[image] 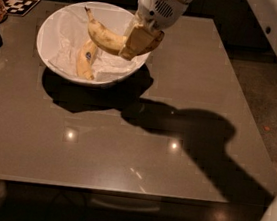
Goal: Pick banana from white bowl
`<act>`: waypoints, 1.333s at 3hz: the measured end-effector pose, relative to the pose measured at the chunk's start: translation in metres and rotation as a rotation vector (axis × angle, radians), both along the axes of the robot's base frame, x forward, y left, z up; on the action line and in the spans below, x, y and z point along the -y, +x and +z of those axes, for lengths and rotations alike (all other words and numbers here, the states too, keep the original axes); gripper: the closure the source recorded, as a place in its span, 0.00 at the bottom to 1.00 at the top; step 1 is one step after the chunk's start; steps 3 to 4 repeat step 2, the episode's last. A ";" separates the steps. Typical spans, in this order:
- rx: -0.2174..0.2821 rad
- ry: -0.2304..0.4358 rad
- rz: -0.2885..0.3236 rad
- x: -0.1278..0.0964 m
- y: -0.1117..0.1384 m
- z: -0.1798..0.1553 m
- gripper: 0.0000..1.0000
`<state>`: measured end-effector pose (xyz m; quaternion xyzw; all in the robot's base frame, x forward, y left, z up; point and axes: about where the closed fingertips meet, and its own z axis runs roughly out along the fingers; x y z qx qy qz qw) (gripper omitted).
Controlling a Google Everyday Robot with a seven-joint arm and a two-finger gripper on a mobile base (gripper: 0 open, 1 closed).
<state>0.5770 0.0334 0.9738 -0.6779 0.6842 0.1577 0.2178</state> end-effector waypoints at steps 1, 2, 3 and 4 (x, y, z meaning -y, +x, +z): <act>0.002 0.050 0.036 0.024 -0.049 0.009 1.00; 0.001 0.050 0.033 0.026 -0.049 0.008 1.00; 0.001 0.050 0.033 0.026 -0.049 0.008 1.00; 0.001 0.050 0.033 0.026 -0.049 0.008 1.00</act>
Offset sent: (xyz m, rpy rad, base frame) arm -0.0813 -0.0439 0.0099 0.0684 0.0102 0.0511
